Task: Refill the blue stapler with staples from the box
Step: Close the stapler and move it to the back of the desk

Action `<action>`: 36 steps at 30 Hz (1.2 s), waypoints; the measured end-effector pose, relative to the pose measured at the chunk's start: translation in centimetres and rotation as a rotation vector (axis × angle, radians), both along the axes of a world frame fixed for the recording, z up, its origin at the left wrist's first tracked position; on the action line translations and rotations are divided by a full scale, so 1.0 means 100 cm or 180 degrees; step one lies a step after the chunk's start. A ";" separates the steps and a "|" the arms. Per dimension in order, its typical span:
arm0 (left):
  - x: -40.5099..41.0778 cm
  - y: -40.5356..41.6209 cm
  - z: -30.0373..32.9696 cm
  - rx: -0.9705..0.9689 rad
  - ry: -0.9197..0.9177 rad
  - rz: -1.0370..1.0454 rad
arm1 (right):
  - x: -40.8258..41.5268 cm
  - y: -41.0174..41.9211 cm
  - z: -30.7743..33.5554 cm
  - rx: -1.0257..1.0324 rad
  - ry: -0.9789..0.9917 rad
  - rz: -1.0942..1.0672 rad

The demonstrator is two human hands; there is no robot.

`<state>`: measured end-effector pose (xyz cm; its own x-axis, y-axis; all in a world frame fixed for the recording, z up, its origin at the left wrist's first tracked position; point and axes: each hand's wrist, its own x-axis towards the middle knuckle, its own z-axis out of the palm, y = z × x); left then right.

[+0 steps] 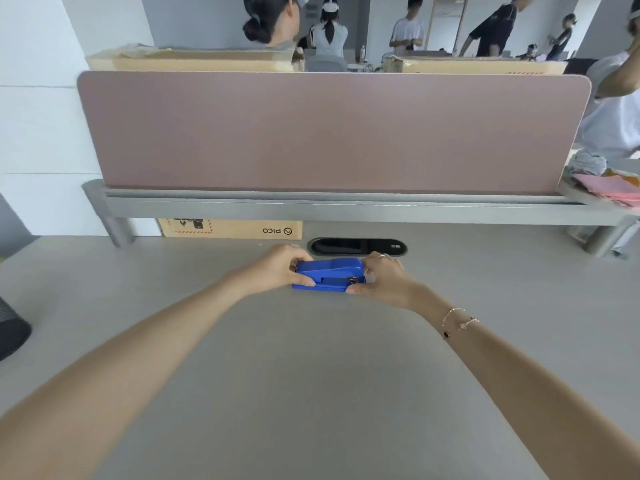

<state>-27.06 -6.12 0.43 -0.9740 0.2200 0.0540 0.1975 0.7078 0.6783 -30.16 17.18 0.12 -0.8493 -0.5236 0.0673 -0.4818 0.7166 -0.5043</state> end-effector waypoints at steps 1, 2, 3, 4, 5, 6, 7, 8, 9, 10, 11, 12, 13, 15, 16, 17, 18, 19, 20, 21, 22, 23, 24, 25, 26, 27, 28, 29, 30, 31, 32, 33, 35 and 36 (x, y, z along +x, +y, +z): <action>-0.007 0.000 -0.002 0.0038 -0.0001 0.0014 | -0.007 0.000 -0.001 0.0017 -0.0009 -0.0010; -0.014 0.001 -0.004 0.0065 -0.0017 0.0018 | -0.014 0.001 -0.002 0.0033 -0.0009 -0.0028; -0.019 0.001 -0.005 0.0080 -0.0030 0.0010 | -0.020 0.001 -0.003 0.0034 -0.0004 -0.0052; -0.025 0.001 -0.006 0.0073 -0.0029 0.0008 | -0.026 0.000 -0.004 0.0033 0.0003 -0.0079; -0.030 0.002 -0.007 0.0059 -0.0007 0.0018 | -0.032 0.000 -0.006 0.0018 -0.0007 -0.0106; -0.034 0.003 -0.007 0.0048 0.0016 0.0024 | -0.036 -0.001 -0.007 0.0003 -0.0015 -0.0119; -0.037 0.003 -0.007 0.0047 0.0034 0.0021 | -0.041 -0.001 -0.008 -0.0007 -0.0027 -0.0136; -0.039 0.003 -0.007 0.0044 0.0034 0.0025 | -0.045 -0.003 -0.009 0.0011 -0.0034 -0.0148; -0.042 0.002 -0.008 0.0047 0.0031 0.0028 | -0.049 -0.004 -0.011 0.0028 -0.0040 -0.0165; -0.044 0.000 -0.009 0.0047 0.0018 0.0037 | -0.052 -0.005 -0.012 0.0047 -0.0048 -0.0198; -0.046 -0.002 -0.010 0.0043 0.0005 0.0036 | -0.056 -0.006 -0.014 0.0050 -0.0063 -0.0242; -0.047 -0.003 -0.011 0.0030 -0.0010 0.0036 | -0.058 -0.006 -0.016 0.0035 -0.0115 -0.0297; -0.048 -0.004 -0.012 -0.0001 -0.0013 0.0024 | -0.061 -0.007 -0.018 -0.0018 -0.0195 -0.0343; -0.051 -0.004 -0.013 -0.0160 0.0021 0.0016 | -0.064 -0.008 -0.019 -0.0088 -0.0329 -0.0422; -0.051 -0.003 -0.013 -0.0281 0.0039 0.0018 | -0.065 -0.009 -0.019 -0.0080 -0.0356 -0.0439; -0.052 -0.003 -0.012 -0.0377 0.0052 0.0014 | -0.065 -0.010 -0.019 -0.0058 -0.0380 -0.0444; -0.053 -0.003 -0.012 -0.0424 0.0046 0.0015 | -0.066 -0.010 -0.019 -0.0038 -0.0411 -0.0443; -0.053 -0.004 -0.012 -0.0442 0.0029 0.0009 | -0.066 -0.011 -0.018 -0.0038 -0.0444 -0.0425; -0.053 -0.004 -0.012 -0.0453 0.0009 0.0014 | -0.066 -0.011 -0.018 -0.0057 -0.0476 -0.0416; -0.052 -0.004 -0.011 -0.0475 -0.0002 0.0013 | -0.066 -0.011 -0.018 -0.0072 -0.0497 -0.0417; -0.052 -0.003 -0.010 -0.0517 -0.0009 0.0009 | -0.067 -0.011 -0.018 -0.0086 -0.0500 -0.0411; -0.052 -0.002 -0.008 -0.0595 -0.0019 0.0003 | -0.066 -0.011 -0.017 -0.0066 -0.0507 -0.0423; -0.053 0.001 -0.005 -0.0689 -0.0029 -0.0014 | -0.066 -0.011 -0.017 -0.0069 -0.0504 -0.0427; -0.052 0.004 -0.002 -0.0780 -0.0047 -0.0036 | -0.066 -0.011 -0.016 -0.0068 -0.0514 -0.0444; -0.053 0.006 0.000 -0.0833 -0.0080 -0.0048 | -0.065 -0.011 -0.016 -0.0078 -0.0517 -0.0448; -0.052 0.007 0.002 -0.0860 -0.0119 -0.0041 | -0.064 -0.011 -0.015 -0.0076 -0.0531 -0.0450; -0.052 0.008 0.003 -0.0869 -0.0148 -0.0021 | -0.064 -0.011 -0.016 -0.0071 -0.0538 -0.0456; -0.051 0.009 0.003 -0.0876 -0.0163 0.0003 | -0.063 -0.011 -0.015 -0.0056 -0.0546 -0.0471; -0.051 0.009 0.003 -0.0868 -0.0163 0.0011 | -0.062 -0.011 -0.015 -0.0072 -0.0547 -0.0451; -0.049 0.010 0.003 -0.0859 -0.0157 0.0020 | -0.062 -0.011 -0.015 -0.0059 -0.0572 -0.0446; -0.049 0.010 0.003 -0.0847 -0.0146 0.0030 | -0.063 -0.011 -0.016 -0.0087 -0.0607 -0.0415; -0.048 0.011 0.004 -0.0850 -0.0153 0.0048 | -0.063 -0.010 -0.014 -0.0086 -0.0656 -0.0401; -0.050 0.012 0.005 -0.0880 -0.0160 0.0072 | -0.065 -0.010 -0.011 -0.0073 -0.0768 -0.0352; -0.050 0.013 0.005 -0.0900 -0.0165 0.0095 | -0.066 -0.011 -0.011 -0.0079 -0.0800 -0.0344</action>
